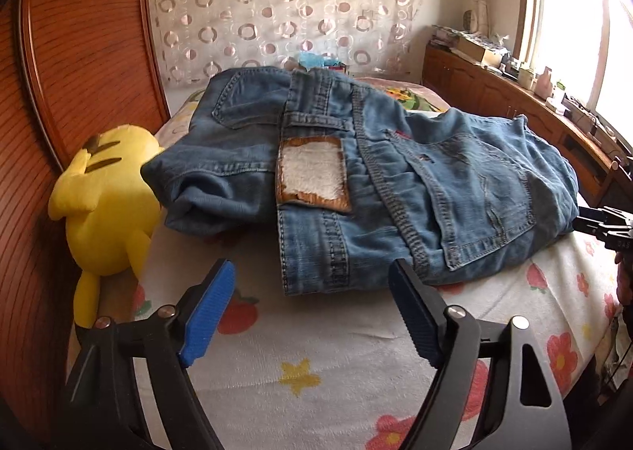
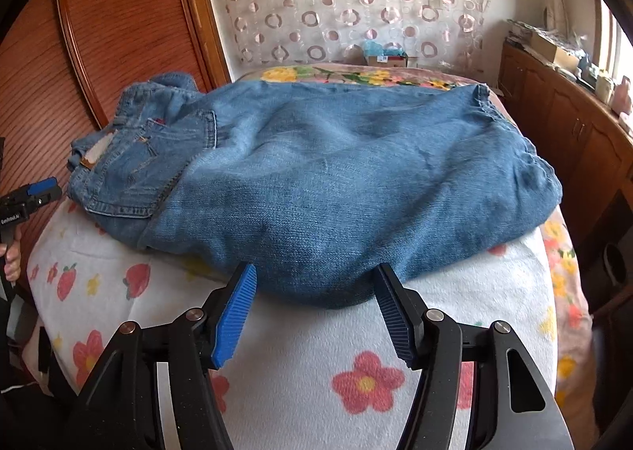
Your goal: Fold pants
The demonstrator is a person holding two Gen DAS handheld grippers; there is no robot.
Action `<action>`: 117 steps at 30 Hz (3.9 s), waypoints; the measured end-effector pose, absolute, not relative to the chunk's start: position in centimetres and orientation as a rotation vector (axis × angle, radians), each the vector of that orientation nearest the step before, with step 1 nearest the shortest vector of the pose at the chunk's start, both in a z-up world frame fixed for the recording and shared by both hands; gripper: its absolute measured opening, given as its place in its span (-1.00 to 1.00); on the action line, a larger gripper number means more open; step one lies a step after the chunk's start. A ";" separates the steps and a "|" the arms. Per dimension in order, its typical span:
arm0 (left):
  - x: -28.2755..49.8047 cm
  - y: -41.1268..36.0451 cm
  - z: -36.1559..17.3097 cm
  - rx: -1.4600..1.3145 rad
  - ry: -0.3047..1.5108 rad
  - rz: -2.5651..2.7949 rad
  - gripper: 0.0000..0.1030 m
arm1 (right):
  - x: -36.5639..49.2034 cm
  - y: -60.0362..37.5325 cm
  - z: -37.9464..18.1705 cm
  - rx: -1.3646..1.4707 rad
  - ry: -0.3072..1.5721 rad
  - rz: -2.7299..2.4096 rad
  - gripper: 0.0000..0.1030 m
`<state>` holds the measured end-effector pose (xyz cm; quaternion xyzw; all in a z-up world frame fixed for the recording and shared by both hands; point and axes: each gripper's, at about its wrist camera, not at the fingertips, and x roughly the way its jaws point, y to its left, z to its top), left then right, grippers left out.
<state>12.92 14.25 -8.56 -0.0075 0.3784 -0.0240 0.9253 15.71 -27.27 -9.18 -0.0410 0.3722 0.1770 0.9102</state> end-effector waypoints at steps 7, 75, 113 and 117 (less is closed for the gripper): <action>14.2 14.3 -10.1 -0.019 0.810 -0.066 0.20 | 17.0 -24.6 -9.5 -0.164 0.792 0.362 0.23; 11.2 3.8 -4.6 0.028 0.669 -0.289 0.61 | 12.7 -35.5 -7.3 0.042 0.674 0.180 -0.09; 12.0 2.6 -4.1 0.023 0.680 -0.297 0.61 | 14.0 -24.9 1.6 -0.109 0.583 0.391 -0.97; 11.4 4.7 -3.8 0.006 0.666 -0.267 0.61 | 11.2 -19.4 3.9 -0.139 0.540 0.559 -0.97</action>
